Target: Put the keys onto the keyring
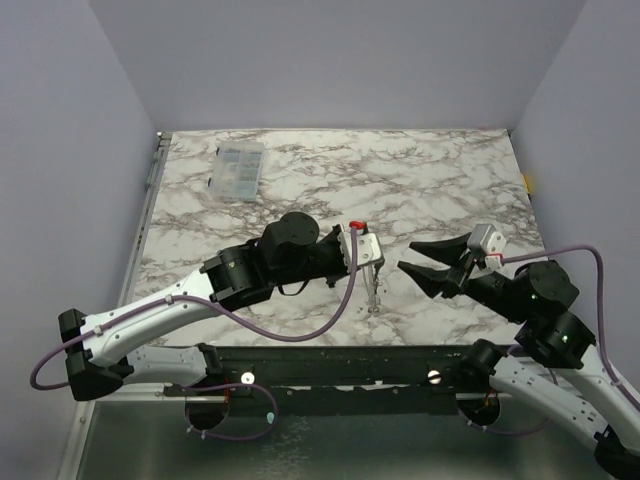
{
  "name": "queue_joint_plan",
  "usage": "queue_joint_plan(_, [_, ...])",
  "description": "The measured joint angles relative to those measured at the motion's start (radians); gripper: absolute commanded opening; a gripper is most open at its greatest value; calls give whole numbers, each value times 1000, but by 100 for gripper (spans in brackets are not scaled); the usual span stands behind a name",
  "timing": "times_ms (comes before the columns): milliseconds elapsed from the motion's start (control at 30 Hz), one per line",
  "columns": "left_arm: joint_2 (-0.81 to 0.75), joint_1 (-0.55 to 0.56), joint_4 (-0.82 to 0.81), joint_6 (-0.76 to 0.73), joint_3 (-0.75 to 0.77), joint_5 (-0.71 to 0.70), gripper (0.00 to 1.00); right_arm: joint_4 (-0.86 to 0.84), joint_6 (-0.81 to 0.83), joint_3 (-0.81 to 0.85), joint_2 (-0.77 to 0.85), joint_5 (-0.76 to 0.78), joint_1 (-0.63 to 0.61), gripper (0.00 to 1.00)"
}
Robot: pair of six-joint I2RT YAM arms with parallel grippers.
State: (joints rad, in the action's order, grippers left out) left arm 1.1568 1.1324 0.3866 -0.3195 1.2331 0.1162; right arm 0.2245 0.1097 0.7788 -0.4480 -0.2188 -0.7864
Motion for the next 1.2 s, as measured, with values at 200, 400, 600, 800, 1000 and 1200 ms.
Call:
queue_joint_plan(200, [-46, 0, -116, 25, -103, -44, 0, -6, -146, 6, -51, -2, 0, 46])
queue_joint_plan(400, [-52, 0, -199, 43, -153, -57, 0, -29, -233, 5, -142, -23, 0, 46])
queue_joint_plan(600, [-63, 0, -269, 51, -180, -60, 0, -51, -263, 5, -196, -25, 0, 38])
queue_joint_plan(800, [-79, 0, -307, 51, -201, -66, 0, -56, -275, 5, -223, -26, 0, 18])
queue_joint_plan(1000, [-105, 0, -336, 50, -227, -66, 0, -86, -277, 5, -217, -25, 0, 7])
queue_joint_plan(1200, [-134, 0, -384, 51, -265, -65, 0, -110, -277, 5, -216, -30, 0, 12])
